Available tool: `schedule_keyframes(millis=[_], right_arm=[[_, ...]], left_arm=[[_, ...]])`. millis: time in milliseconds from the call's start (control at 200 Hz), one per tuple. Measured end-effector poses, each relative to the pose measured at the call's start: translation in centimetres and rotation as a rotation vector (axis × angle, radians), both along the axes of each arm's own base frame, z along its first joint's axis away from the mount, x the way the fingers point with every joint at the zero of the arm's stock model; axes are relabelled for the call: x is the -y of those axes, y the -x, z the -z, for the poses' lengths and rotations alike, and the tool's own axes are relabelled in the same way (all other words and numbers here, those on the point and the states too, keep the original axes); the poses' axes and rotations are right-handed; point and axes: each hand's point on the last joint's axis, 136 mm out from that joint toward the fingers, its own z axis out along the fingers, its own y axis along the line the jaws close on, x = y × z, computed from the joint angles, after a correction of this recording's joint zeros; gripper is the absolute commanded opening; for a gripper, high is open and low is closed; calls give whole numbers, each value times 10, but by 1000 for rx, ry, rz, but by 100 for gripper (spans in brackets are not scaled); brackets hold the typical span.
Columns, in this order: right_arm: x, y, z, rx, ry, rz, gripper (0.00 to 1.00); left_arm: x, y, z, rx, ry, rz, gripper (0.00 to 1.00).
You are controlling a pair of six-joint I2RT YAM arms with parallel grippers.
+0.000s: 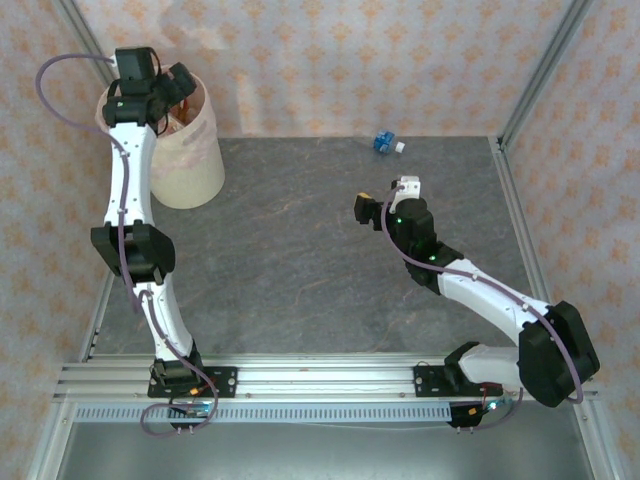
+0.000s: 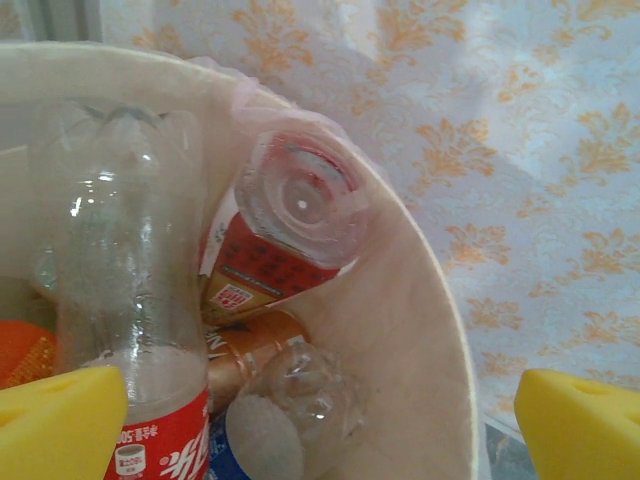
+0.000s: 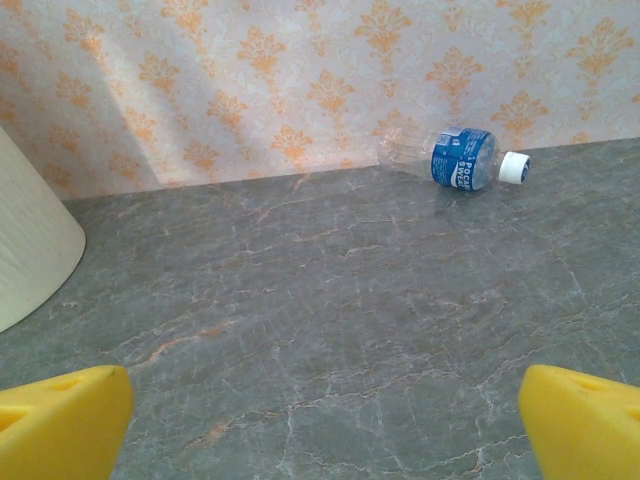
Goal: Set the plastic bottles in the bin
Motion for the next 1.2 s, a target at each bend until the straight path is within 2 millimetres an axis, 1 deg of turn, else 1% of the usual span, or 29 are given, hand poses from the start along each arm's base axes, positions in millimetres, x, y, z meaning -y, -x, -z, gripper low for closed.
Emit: schedule_keyframes(millis=[150, 330, 405, 646, 741, 831, 886, 966, 1201], right_arm=[[0, 0, 0, 0, 0, 0, 99], [0, 0, 0, 0, 0, 0, 99], [0, 0, 2, -4, 2, 0, 99], [0, -1, 4, -8, 5, 0, 99], [0, -1, 4, -9, 6, 2, 99], [1, -1, 5, -12, 7, 3, 99], [1, -1, 5, -14, 8, 3, 99], [1, -1, 5, -14, 8, 4, 99], [2, -2, 6, -15, 9, 7, 99]], left_arm=[[-3, 13, -1, -22, 1, -14, 100], [-7, 38, 8, -64, 3, -36, 100], [-8, 42, 9, -65, 13, -42, 100], [-8, 31, 11, -26, 59, -59, 100], [-7, 26, 7, 7, 77, -56, 100], [-1, 23, 0, 33, 105, -30, 100], [5, 19, -6, 52, 132, -4, 100], [16, 11, -9, 70, 167, 42, 100], [56, -15, -10, 100, 199, 162, 100]])
